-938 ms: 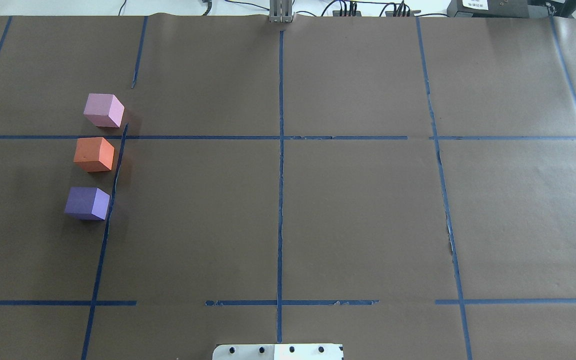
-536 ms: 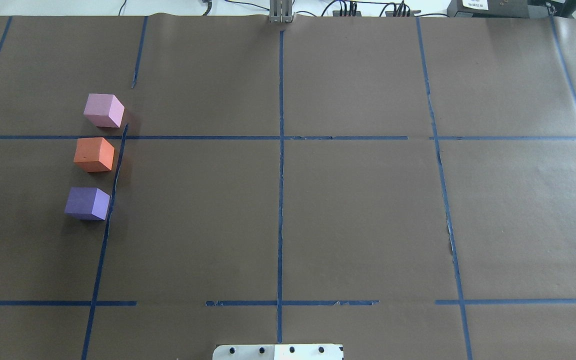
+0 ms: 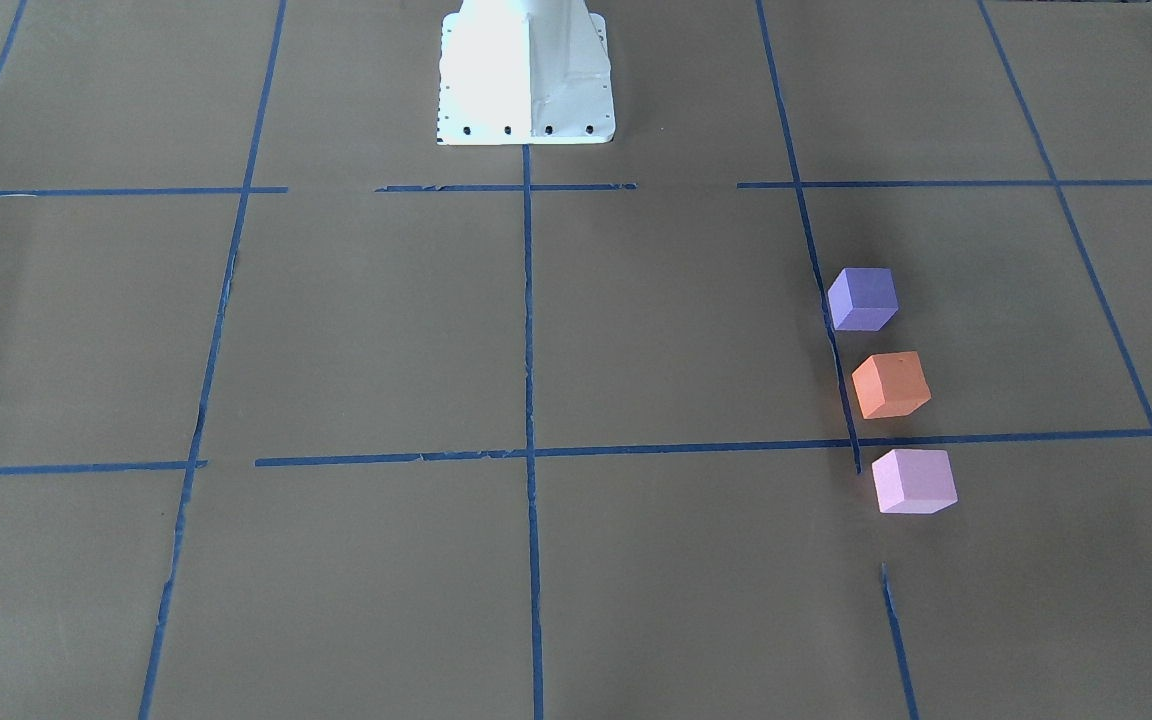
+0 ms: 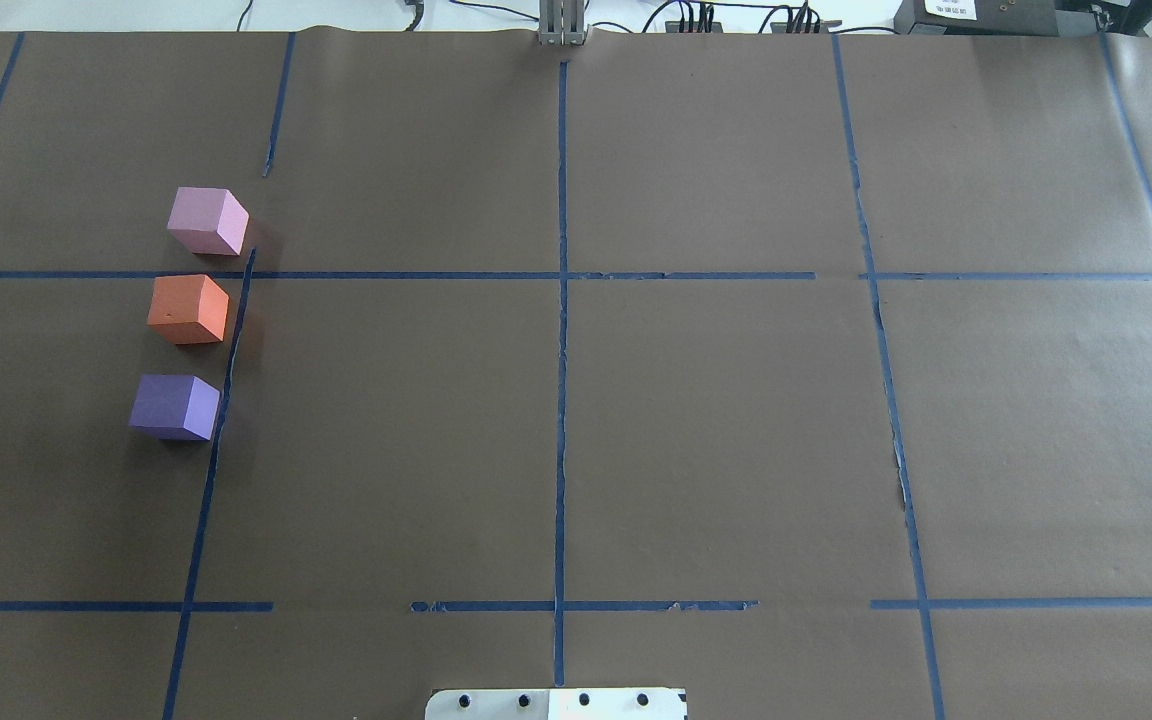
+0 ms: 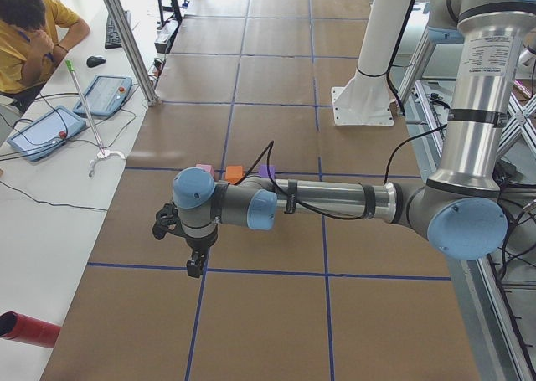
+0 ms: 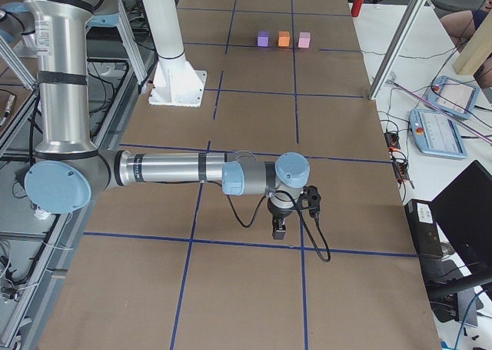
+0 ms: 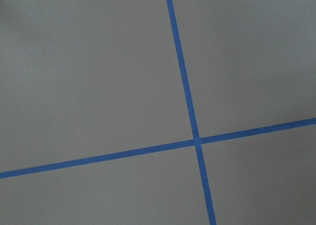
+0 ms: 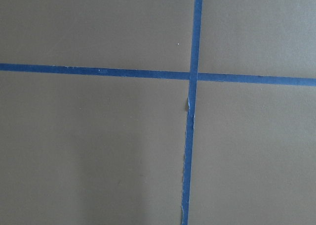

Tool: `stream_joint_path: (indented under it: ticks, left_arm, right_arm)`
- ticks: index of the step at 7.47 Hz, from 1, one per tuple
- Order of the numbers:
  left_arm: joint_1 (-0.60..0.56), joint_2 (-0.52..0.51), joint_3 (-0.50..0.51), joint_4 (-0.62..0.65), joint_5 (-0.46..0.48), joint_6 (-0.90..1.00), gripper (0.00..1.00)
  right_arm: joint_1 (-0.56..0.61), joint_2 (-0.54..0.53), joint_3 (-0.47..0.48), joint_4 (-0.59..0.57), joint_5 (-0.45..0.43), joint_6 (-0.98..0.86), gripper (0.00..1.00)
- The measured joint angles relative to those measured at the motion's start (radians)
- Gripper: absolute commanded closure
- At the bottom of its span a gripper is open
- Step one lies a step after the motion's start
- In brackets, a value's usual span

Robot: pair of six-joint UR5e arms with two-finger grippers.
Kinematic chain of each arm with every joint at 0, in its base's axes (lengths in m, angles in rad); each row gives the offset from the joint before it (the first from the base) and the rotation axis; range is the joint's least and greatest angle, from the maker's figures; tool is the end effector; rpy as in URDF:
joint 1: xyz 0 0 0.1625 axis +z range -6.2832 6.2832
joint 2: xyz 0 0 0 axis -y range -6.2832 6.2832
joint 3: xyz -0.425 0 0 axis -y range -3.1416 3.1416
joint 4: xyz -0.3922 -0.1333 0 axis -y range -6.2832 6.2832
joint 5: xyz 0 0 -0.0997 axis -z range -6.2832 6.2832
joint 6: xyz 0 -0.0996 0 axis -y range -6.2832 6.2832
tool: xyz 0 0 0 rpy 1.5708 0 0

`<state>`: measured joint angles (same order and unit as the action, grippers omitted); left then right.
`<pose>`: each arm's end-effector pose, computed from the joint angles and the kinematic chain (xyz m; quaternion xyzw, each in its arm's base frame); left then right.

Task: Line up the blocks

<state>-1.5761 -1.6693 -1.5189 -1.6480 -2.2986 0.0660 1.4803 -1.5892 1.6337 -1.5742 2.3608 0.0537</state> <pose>-0.0699 -0.5413 0.6287 0.0704 0.3530 0.0503 0.9316 0.0183 -0.4901 0.6359 -0.0088 -0.3851 -0.0249 0.9225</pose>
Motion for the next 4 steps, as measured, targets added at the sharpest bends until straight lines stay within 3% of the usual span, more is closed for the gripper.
stream_joint_path:
  ticks: [4]
  left_arm:
    - [0.001,0.001,-0.008,0.040,-0.008,-0.008,0.00]
  right_arm:
    - [0.000,0.000,0.000,-0.001,0.000,0.000,0.00]
